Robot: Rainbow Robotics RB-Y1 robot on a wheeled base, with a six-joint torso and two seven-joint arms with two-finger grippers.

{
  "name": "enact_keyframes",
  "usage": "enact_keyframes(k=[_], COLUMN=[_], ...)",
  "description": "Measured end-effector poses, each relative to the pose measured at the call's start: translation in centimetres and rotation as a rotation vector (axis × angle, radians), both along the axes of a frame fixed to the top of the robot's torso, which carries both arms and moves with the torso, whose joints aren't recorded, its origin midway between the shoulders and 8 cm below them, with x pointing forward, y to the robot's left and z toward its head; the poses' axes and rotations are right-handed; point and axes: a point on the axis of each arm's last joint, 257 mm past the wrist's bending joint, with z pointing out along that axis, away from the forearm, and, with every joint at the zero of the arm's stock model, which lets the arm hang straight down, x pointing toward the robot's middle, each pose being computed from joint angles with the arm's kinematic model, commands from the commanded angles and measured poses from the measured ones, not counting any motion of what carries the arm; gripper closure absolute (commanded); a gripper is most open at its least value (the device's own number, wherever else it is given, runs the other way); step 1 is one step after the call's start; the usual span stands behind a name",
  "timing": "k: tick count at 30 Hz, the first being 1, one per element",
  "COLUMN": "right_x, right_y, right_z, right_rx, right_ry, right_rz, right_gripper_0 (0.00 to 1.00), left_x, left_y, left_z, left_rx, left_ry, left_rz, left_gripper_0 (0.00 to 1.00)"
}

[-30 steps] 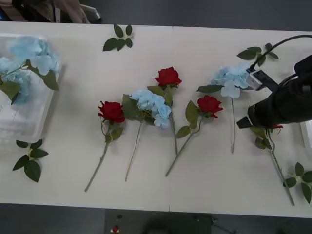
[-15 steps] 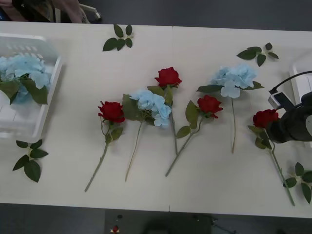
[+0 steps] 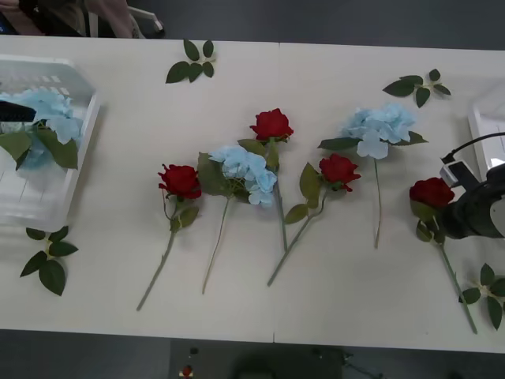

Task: Put the red flowers into the right box and the blue flowers into the left box

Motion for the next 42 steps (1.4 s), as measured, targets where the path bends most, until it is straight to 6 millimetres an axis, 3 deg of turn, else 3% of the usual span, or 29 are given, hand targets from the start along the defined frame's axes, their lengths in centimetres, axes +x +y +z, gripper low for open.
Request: enact_keyframes(k=[3,6,7,10,11,12,14,19,25,30,34,37,42], right_x=[0.2,0.1,0.2,0.9,1.1,1.5,2.5,4.1,4.1,3.9,3.9,4.0,5.1], right_y=[-0.8,-1.3,-1.3,-0.7,-0.5,-0.3,0.0,0.5,1.7,3.0,4.3,4.4,1.0], right_z=[-0.5,-1.8,-2.2,-2.8,-2.8,-2.8,-2.4,-1.2,-0.9,1.0,4.2,7.6,14.8], right_rx=[0.007,0.026,0.032,0.033,0.028,0.021,0.006,0.015,0.149,0.221,0.291,0.341,0.397], right_ry=[-0.009,0.008,0.012,0.019,0.02,0.014,-0.013,-0.038,-0.017,0.009,0.014,0.008,-0.104], right_rz=[-0.021,-0.055,-0.065,-0.055,-0.043,-0.026,0.007,0.007,-0.075,-0.097,-0.104,-0.118,-0.19], right_gripper_0=[0.0,0.0,0.05,0.42,0.67,0.82,1.0,1.0,1.0,1.0,1.0,1.0,1.0], left_x=[0.3,1.0,1.4,2.1,2.0,1.7,0.7,-1.5,-4.6,-5.5,-5.5,-5.0,-5.0], left_y=[-4.1,-7.5,-8.7,-12.5,-13.9,-15.2,-17.1,-19.0,-21.0,-22.8,-24.8,-25.4,-25.6], left_z=[-0.4,-3.8,-4.9,-7.1,-7.7,-8.5,-10.1,-14.0,-20.1,-21.6,-21.8,-21.8,-23.1], left_rx=[-0.042,-0.066,-0.089,-0.15,-0.149,-0.14,-0.121,-0.096,0.057,0.092,0.062,0.076,0.098], left_ry=[-0.014,0.038,0.058,0.082,0.075,0.07,0.065,0.103,0.163,0.155,0.132,0.103,0.116], left_rz=[-0.066,-0.034,-0.005,0.054,0.047,0.034,0.012,0.041,-0.048,-0.085,-0.081,-0.078,-0.076], left_gripper_0=[0.0,0.0,0.0,0.0,0.0,0.0,0.0,0.0,0.0,0.0,0.0,0.0,0.0])
